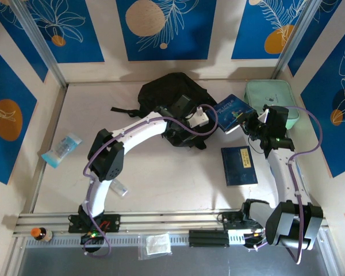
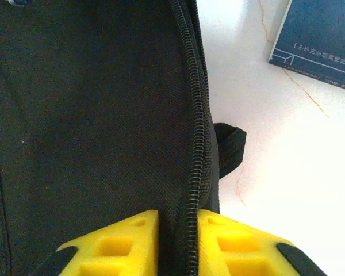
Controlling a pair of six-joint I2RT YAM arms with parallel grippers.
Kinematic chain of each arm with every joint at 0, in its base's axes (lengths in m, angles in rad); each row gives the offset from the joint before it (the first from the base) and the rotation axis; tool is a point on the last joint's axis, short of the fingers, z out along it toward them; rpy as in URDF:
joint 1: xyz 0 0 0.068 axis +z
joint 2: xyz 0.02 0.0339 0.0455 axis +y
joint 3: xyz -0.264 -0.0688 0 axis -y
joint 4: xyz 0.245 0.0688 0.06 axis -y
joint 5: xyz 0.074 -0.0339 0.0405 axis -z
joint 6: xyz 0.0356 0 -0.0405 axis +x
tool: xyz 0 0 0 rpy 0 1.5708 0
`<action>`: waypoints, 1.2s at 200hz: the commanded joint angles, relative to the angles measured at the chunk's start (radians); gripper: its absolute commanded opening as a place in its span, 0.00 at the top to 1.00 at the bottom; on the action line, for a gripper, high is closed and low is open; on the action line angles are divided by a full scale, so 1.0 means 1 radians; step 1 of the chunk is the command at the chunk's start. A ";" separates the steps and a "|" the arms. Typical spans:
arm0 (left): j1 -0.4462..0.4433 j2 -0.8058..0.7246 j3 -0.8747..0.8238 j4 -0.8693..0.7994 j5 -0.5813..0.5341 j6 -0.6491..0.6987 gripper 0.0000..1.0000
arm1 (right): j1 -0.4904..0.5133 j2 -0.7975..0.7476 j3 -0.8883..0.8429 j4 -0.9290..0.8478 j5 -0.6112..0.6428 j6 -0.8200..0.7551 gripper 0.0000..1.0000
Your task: Pack books, pencil case, and school supplies into a backpack
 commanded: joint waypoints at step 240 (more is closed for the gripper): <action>0.147 -0.272 -0.203 0.475 0.043 -0.392 1.00 | -0.022 -0.237 0.009 -0.179 0.047 0.067 1.00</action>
